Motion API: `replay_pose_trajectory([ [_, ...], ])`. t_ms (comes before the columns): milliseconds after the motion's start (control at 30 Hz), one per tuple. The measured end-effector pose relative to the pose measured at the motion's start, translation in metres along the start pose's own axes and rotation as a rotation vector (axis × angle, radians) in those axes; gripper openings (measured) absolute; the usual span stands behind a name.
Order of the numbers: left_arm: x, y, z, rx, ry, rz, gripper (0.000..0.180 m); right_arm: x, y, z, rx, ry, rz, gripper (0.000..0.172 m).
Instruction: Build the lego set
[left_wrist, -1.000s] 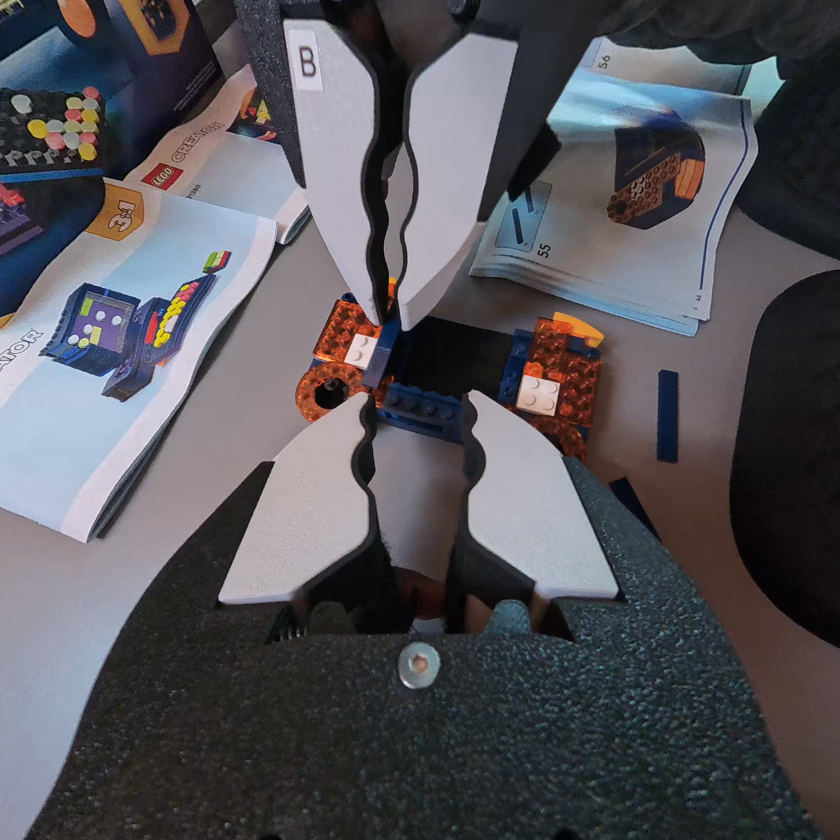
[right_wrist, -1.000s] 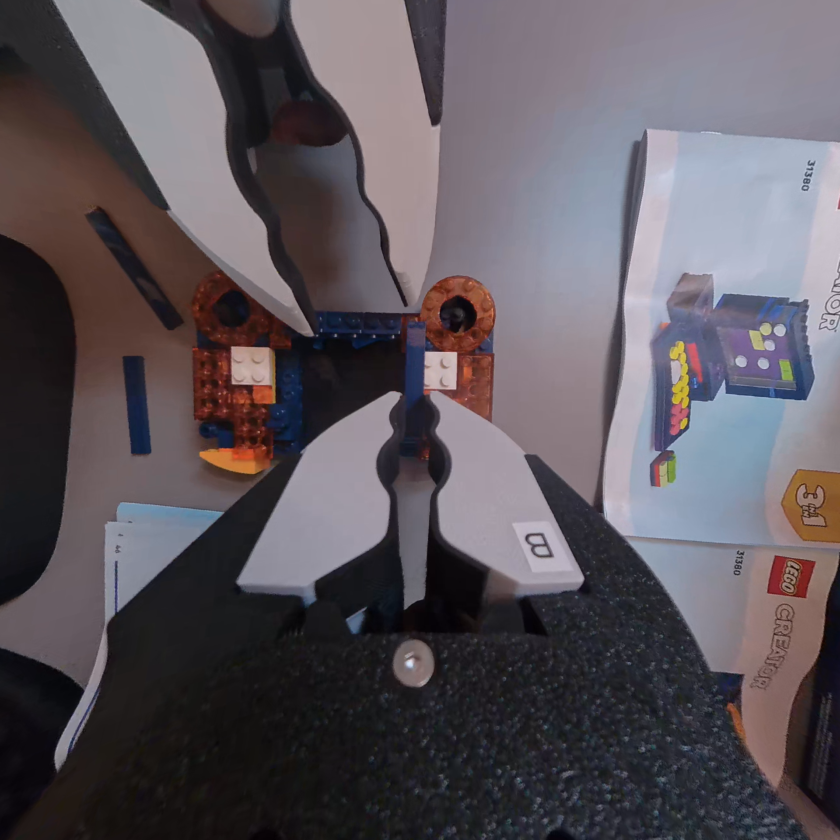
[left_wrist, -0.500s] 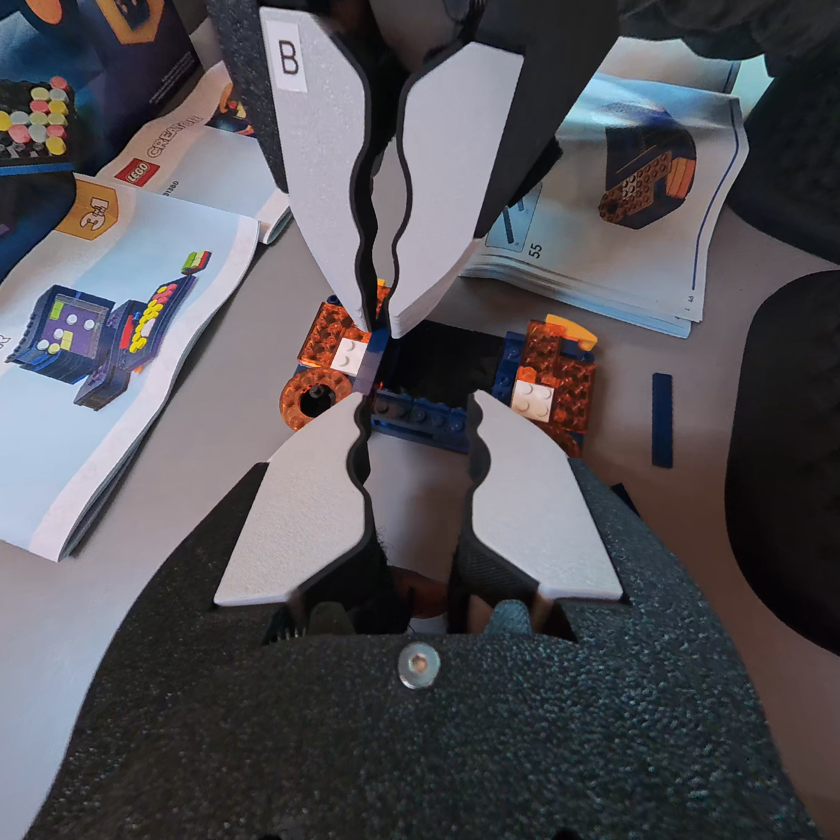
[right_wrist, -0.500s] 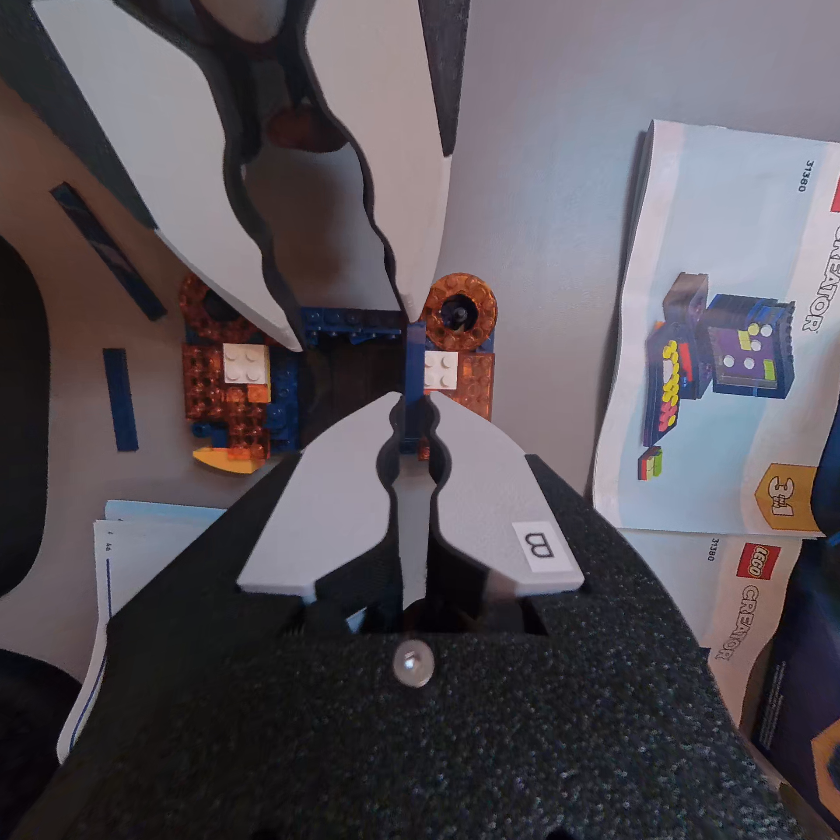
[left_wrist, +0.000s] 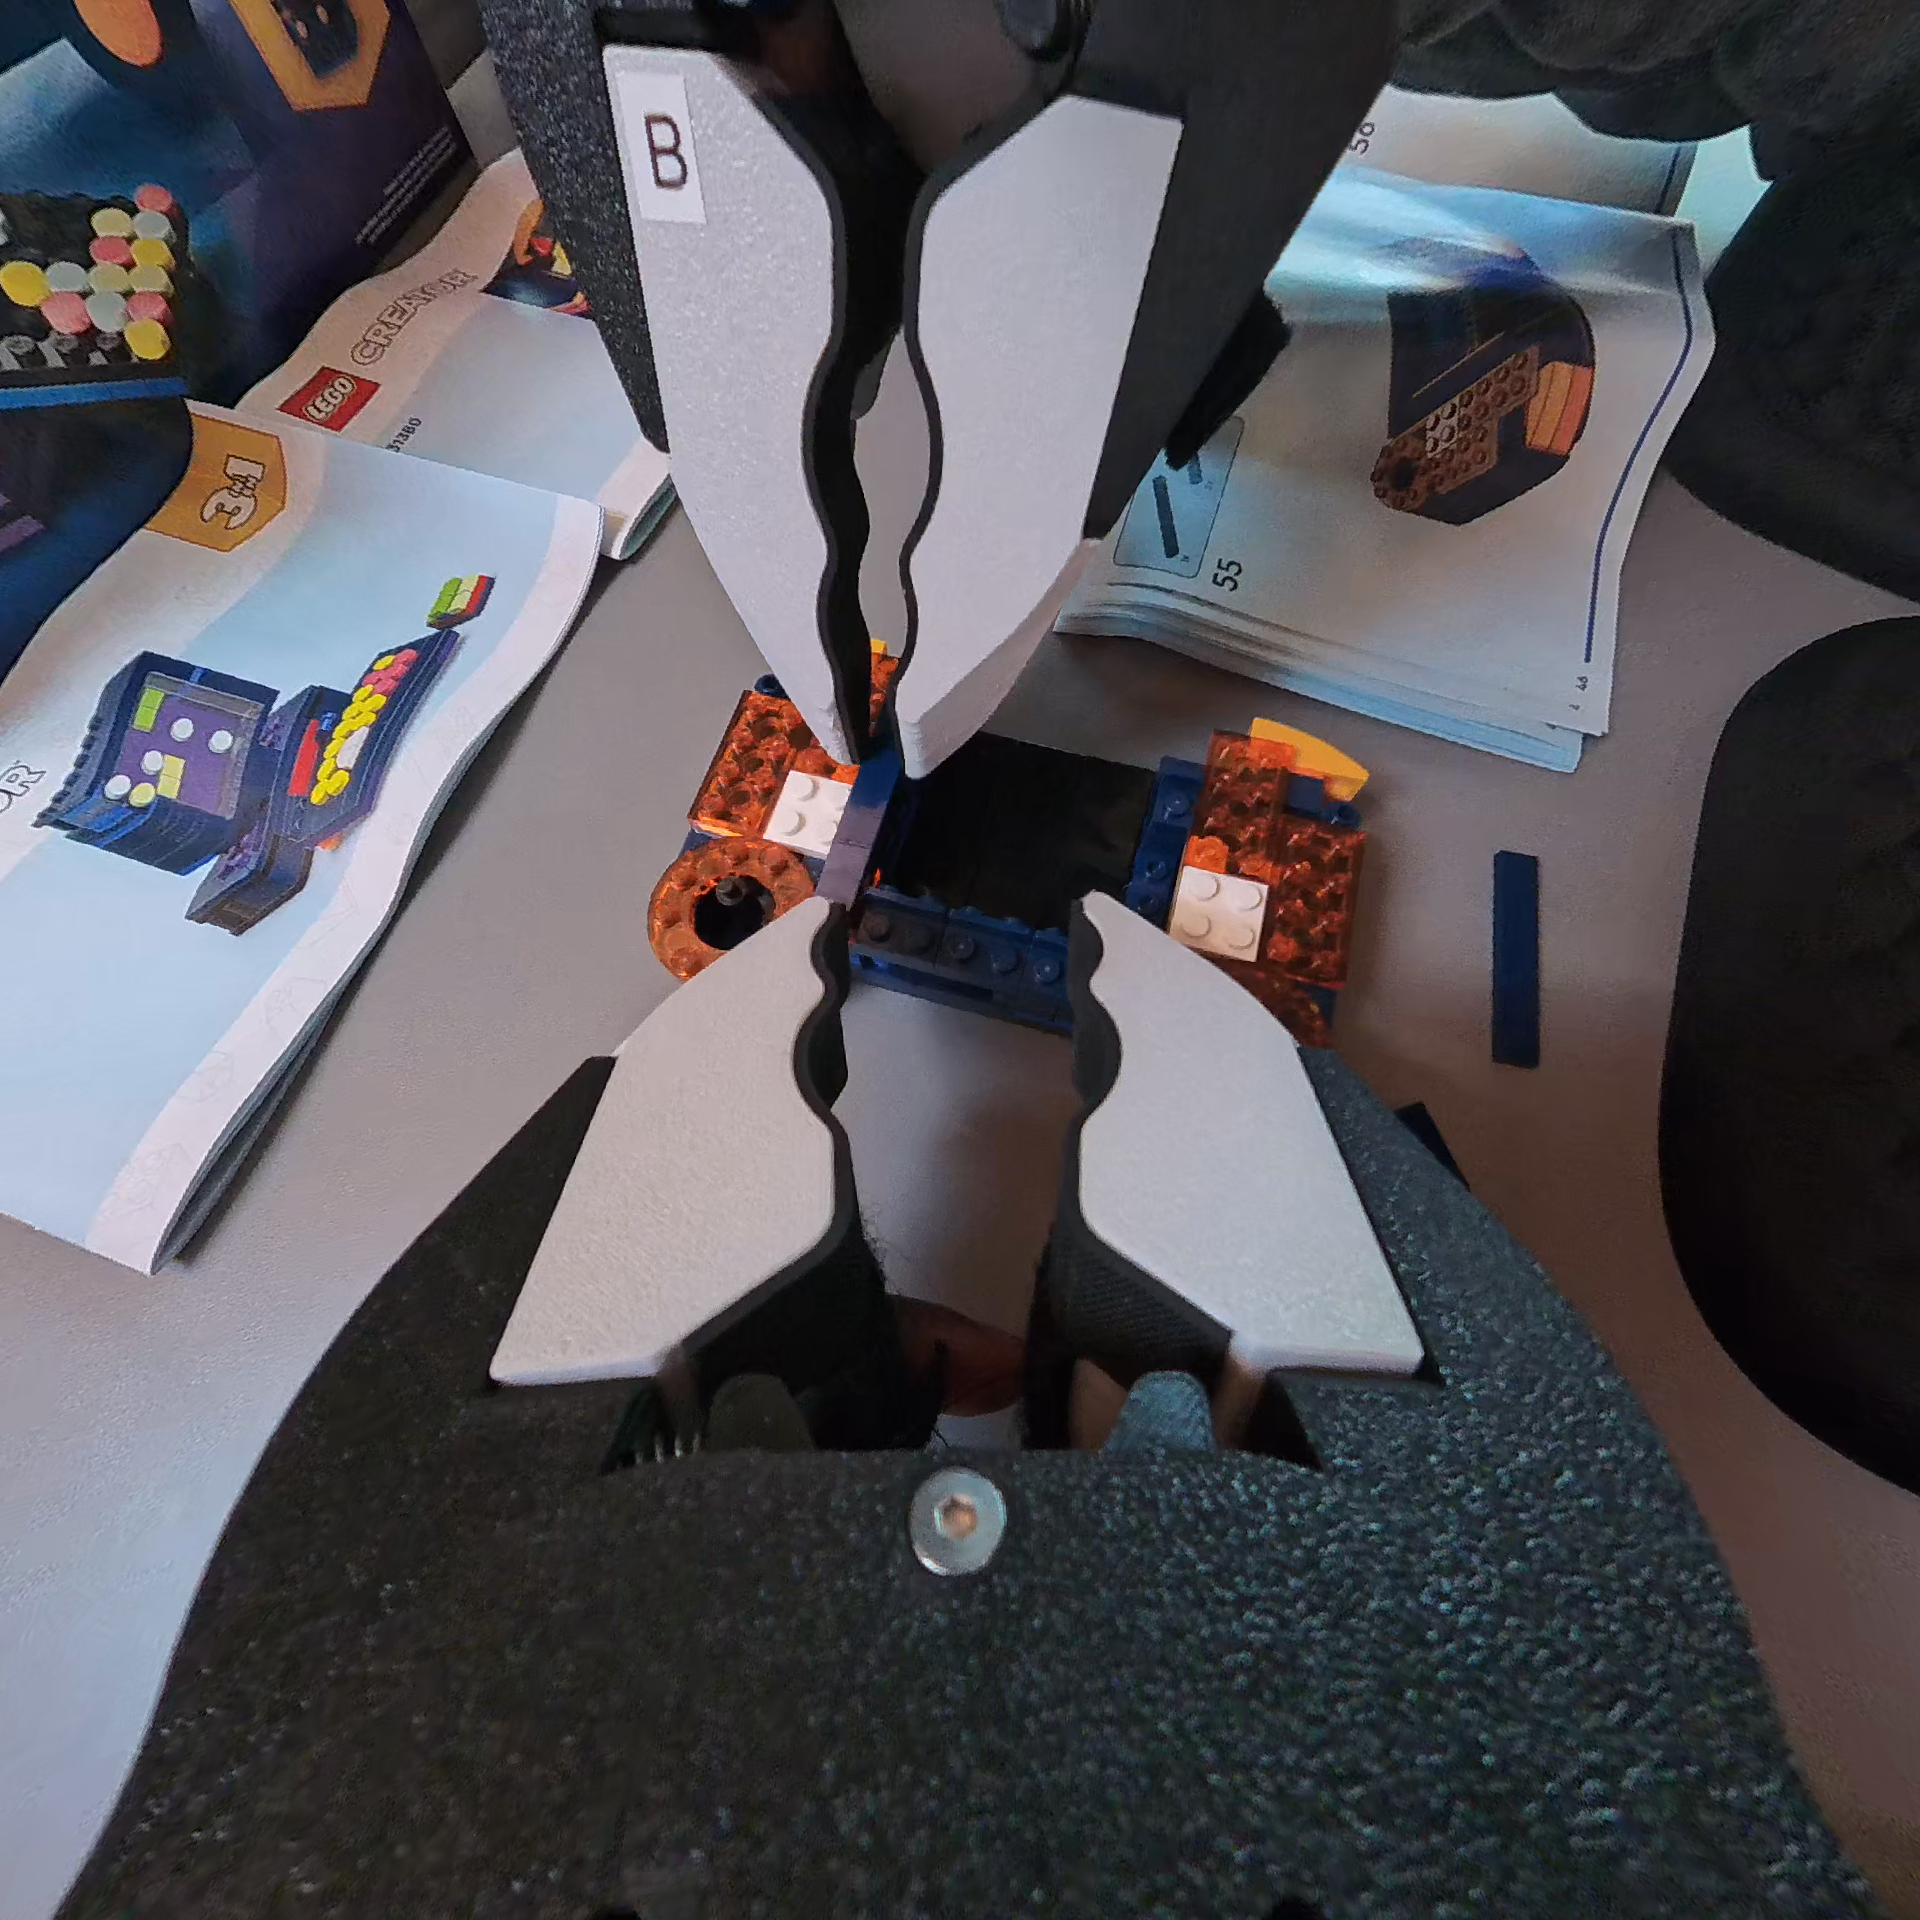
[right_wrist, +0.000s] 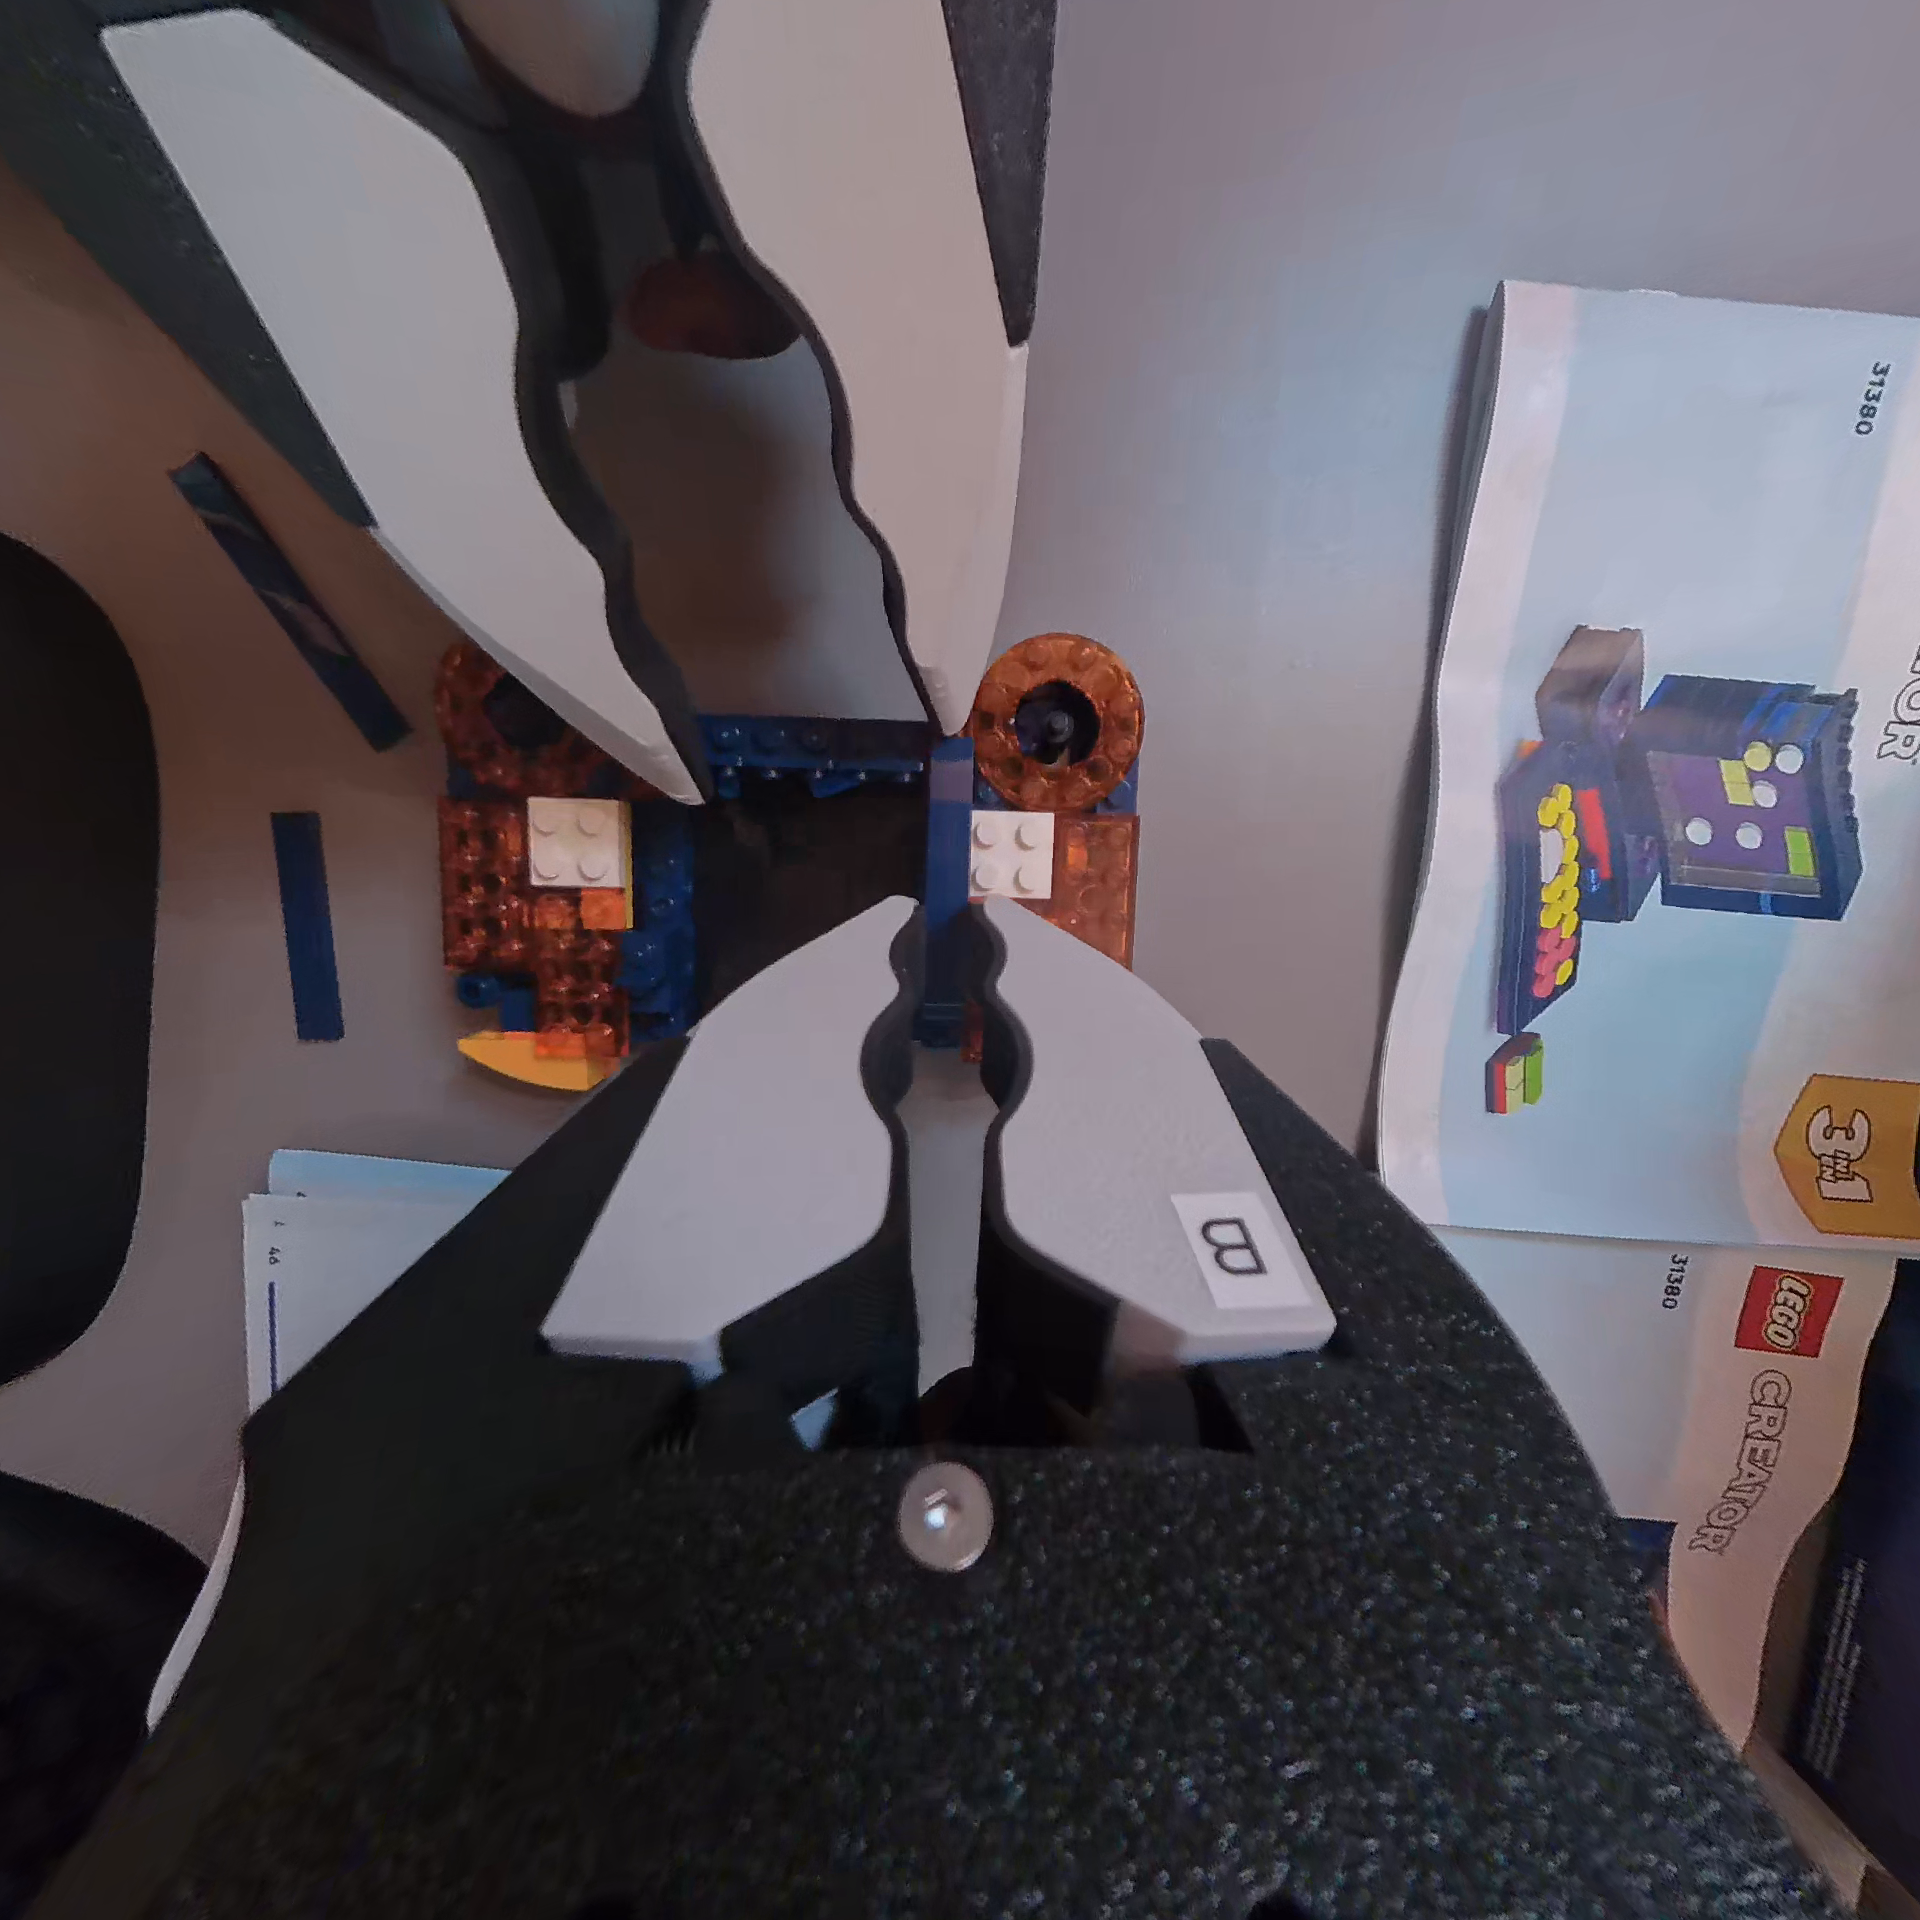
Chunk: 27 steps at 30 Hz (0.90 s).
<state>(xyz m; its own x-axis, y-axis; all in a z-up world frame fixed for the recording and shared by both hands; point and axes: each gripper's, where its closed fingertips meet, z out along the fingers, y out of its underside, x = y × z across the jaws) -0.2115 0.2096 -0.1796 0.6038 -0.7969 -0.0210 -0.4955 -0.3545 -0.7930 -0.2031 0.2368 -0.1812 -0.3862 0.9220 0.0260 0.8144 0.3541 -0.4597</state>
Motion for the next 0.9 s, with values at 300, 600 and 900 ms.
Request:
replay_pose_trajectory([
  [300,0.0,0.0,-0.001,-0.003,-0.003,0.0,0.04,0.0,-0.002,0.001,-0.005,0.013,0.0,0.007],
  [600,-0.001,0.0,0.0,-0.006,-0.006,0.0,0.039,0.001,-0.004,0.002,0.001,0.008,0.009,0.01],
  [900,0.0,0.0,0.0,-0.007,-0.005,0.002,0.039,0.018,-0.011,-0.028,0.169,-0.02,0.124,0.012],
])
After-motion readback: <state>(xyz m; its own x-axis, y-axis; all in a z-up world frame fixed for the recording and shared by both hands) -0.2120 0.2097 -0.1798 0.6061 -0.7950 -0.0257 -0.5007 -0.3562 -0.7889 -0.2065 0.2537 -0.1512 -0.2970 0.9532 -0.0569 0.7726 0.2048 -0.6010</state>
